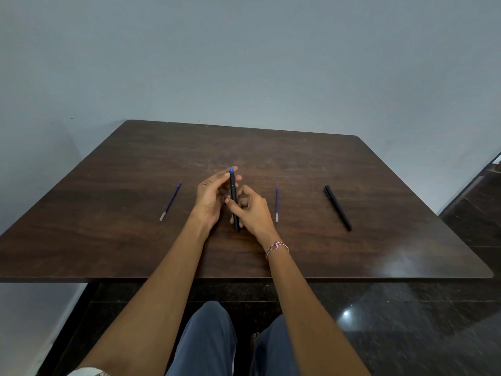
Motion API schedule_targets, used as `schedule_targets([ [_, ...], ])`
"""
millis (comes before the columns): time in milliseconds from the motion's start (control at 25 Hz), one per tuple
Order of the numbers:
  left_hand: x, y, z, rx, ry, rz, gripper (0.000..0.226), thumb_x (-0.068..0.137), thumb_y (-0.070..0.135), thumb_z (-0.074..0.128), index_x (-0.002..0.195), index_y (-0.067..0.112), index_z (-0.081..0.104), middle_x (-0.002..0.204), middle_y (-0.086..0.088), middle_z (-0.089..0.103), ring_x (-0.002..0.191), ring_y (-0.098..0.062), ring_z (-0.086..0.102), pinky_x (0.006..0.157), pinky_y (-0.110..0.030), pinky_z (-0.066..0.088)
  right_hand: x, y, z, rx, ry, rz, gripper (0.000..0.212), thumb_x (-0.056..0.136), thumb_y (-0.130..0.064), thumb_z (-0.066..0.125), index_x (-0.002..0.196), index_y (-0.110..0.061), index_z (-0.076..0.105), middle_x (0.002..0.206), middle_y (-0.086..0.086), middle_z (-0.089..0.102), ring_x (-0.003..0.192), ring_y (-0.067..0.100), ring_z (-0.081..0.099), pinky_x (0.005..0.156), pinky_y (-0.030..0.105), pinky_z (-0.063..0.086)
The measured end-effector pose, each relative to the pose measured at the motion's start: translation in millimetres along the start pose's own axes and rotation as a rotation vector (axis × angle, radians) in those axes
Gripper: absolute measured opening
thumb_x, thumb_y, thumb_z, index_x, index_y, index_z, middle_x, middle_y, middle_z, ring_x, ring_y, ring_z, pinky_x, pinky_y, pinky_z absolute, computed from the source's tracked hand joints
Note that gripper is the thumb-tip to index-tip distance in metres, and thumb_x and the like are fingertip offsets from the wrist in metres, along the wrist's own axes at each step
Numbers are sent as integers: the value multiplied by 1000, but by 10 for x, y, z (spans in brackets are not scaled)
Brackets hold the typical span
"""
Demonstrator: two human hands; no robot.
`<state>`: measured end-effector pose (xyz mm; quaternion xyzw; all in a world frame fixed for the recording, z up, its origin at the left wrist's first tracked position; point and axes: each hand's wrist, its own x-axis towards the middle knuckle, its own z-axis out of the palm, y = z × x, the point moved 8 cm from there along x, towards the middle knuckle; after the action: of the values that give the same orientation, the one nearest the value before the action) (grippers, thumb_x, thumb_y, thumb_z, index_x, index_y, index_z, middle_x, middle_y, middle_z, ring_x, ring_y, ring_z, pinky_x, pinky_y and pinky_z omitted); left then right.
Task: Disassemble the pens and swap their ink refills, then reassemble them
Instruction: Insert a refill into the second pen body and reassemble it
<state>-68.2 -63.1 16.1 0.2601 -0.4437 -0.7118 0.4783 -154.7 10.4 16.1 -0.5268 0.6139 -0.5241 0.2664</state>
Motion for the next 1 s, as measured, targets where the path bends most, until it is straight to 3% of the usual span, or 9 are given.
schedule_targets([
  [120, 3, 18, -8, 3, 37, 25, 14, 88, 8, 61, 92, 18, 70, 80, 5, 73, 76, -7, 64, 58, -18, 44, 1, 15, 0, -26, 3, 6, 17, 87, -23, 66, 82, -18, 50, 48, -5, 57, 46, 16, 63, 41, 21, 43],
  [280, 13, 17, -42, -32, 71, 44, 14, 85, 3, 64, 92, 15, 67, 82, 6, 70, 80, -8, 63, 64, -18, 52, -1, 11, -2, -50, 10, 8, 17, 87, -22, 65, 82, -16, 50, 55, 6, 60, 45, 15, 62, 42, 22, 45],
  [600, 26, 3, -17, -54, -15, 45, 17, 90, 2, 57, 97, 13, 67, 88, -3, 76, 80, -13, 71, 68, -23, 56, 4, 22, -12, -45, 22, 13, 14, 87, -20, 64, 89, -10, 54, 55, 2, 59, 52, 32, 64, 45, 28, 47],
  [1000, 62, -6, -33, -37, 16, 45, 17, 88, 2, 60, 95, 15, 68, 85, 4, 74, 79, -8, 68, 67, -20, 55, 10, 24, 17, -36, -2, 3, 13, 90, -21, 61, 89, -12, 52, 59, 5, 58, 48, 16, 60, 43, 21, 43],
])
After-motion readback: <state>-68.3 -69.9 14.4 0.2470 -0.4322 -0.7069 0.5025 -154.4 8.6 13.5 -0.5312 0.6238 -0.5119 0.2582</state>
